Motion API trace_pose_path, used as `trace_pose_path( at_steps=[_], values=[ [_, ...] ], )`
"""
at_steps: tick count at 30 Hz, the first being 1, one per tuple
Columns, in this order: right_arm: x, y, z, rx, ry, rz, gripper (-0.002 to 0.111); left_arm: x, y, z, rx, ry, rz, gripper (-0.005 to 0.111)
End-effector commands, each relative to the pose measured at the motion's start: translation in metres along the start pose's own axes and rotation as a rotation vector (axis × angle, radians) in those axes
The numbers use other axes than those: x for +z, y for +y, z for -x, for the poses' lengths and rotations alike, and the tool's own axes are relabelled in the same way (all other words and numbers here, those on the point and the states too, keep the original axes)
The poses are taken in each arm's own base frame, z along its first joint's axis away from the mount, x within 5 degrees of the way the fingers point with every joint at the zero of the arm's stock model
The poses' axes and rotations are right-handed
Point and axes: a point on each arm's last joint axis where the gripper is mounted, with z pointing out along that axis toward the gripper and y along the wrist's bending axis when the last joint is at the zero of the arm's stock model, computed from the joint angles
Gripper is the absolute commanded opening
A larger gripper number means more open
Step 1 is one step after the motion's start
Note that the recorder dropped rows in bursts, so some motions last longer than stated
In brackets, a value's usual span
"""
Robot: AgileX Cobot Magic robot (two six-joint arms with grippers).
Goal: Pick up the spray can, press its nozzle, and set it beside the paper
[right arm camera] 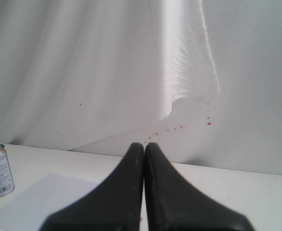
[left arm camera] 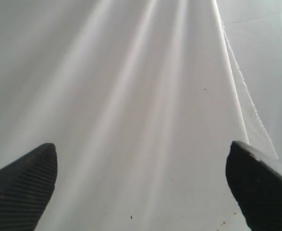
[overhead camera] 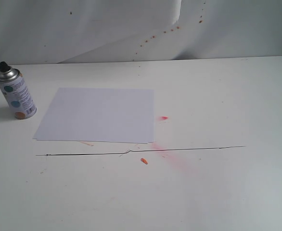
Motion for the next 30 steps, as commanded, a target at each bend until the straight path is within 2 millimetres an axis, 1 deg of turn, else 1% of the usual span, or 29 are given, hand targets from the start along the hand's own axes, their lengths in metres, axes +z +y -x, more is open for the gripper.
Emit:
trace_pose_path(
  at_steps=[1,5,7,11,15,21,26,29,30],
  values=[
    [-0.001,-0.001,0.0,0.002,-0.008,-0.012,0.0,-0.003,-0.001,0.0,-0.107,0.004,0.009,0.089],
    [-0.001,-0.001,0.0,0.002,-0.008,-0.012,0.0,-0.01,0.0,-0.004,-0.18,0.098,0.112,0.089],
    [-0.001,-0.001,0.0,0.002,-0.008,-0.012,0.0,-0.018,0.0,-0.006,-0.2,0.164,0.181,0.089],
    [-0.001,-0.001,0.0,0.002,-0.008,-0.012,0.0,-0.036,-0.003,-0.013,-0.228,0.27,0.267,0.089],
    [-0.001,-0.001,0.0,0.002,-0.008,-0.012,0.0,-0.047,-0.005,-0.019,-0.231,0.298,0.294,0.089],
    [-0.001,-0.001,0.0,0.002,-0.008,-0.012,0.0,-0.049,-0.003,-0.02,-0.236,0.313,0.322,0.089],
    [-0.001,-0.001,0.0,0.002,-0.008,-0.012,0.0,-0.052,-0.004,-0.021,-0.364,0.31,0.341,0.089],
    [-0.001,-0.001,0.0,0.002,-0.008,-0.012,0.0,-0.063,-0.005,-0.026,-0.417,0.385,0.382,0.089],
    [-0.001,-0.001,0.0,0.002,-0.008,-0.012,0.0,-0.066,-0.007,-0.029,-0.405,0.419,0.376,0.089]
  ],
)
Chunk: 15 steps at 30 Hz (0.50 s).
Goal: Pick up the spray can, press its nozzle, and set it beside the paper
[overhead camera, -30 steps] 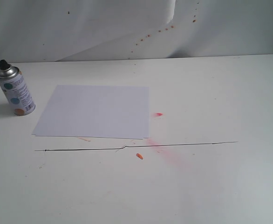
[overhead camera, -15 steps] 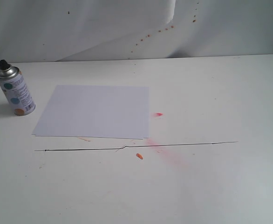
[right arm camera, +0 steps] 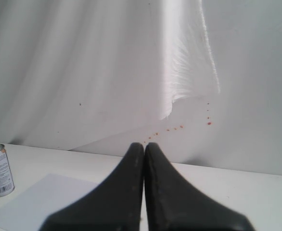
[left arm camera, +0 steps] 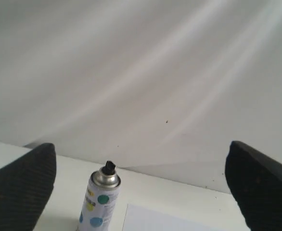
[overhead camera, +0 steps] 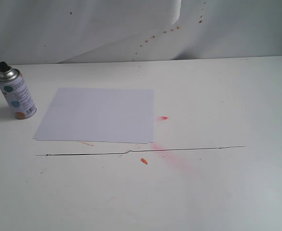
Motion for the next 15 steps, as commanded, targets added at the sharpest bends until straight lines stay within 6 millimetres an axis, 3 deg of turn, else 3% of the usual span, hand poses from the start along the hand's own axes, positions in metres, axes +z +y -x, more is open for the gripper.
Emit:
trace_pose_path(
  at_steps=[1,4,10,15],
  values=[
    [-0.001,-0.001,0.0,0.002,-0.008,-0.012,0.0,-0.01,0.005,-0.017,0.017,0.129,0.027,0.089],
    [-0.001,-0.001,0.0,0.002,-0.008,-0.012,0.0,-0.014,0.005,-0.034,0.127,0.129,-0.029,0.089],
    [-0.001,-0.001,0.0,0.002,-0.008,-0.012,0.0,-0.022,0.015,-0.066,0.133,0.044,-0.059,0.089],
    [-0.001,-0.001,0.0,0.002,-0.008,-0.012,0.0,-0.026,0.022,-0.092,0.152,0.09,-0.05,0.089]
  ],
)
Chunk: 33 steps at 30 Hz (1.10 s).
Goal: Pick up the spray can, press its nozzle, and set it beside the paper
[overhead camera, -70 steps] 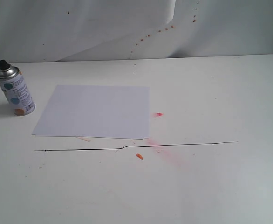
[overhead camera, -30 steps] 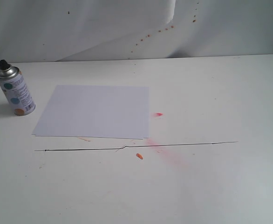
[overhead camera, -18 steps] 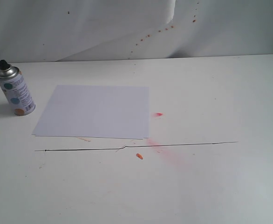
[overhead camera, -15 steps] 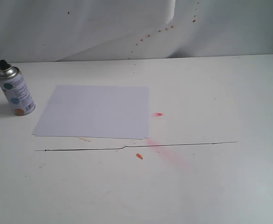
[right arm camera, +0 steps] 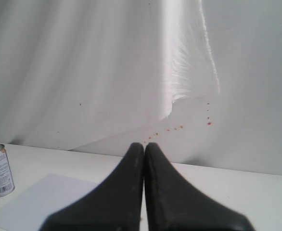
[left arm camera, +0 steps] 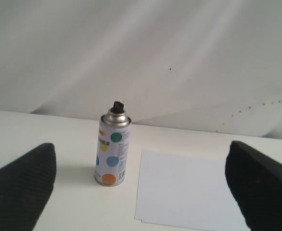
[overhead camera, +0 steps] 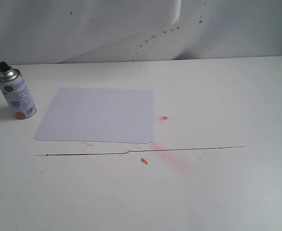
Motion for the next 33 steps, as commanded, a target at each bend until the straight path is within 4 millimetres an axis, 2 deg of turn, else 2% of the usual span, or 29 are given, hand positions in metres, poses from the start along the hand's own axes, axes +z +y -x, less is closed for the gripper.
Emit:
trace_pose_path(
  at_steps=[1,4,11,33],
  values=[
    [-0.001,-0.001,0.0,0.002,-0.008,-0.012,0.0,-0.001,0.003,-0.022,0.031,0.017,-0.004,0.089],
    [-0.001,-0.001,0.0,0.002,-0.008,-0.012,0.0,-0.003,0.004,-0.027,0.06,0.009,-0.005,0.089],
    [-0.001,-0.001,0.0,0.002,-0.008,-0.012,0.0,-0.01,0.006,-0.042,0.081,0.157,0.006,0.089],
    [-0.001,-0.001,0.0,0.002,-0.008,-0.012,0.0,-0.013,0.006,-0.042,0.09,0.136,0.005,0.089]
  ],
)
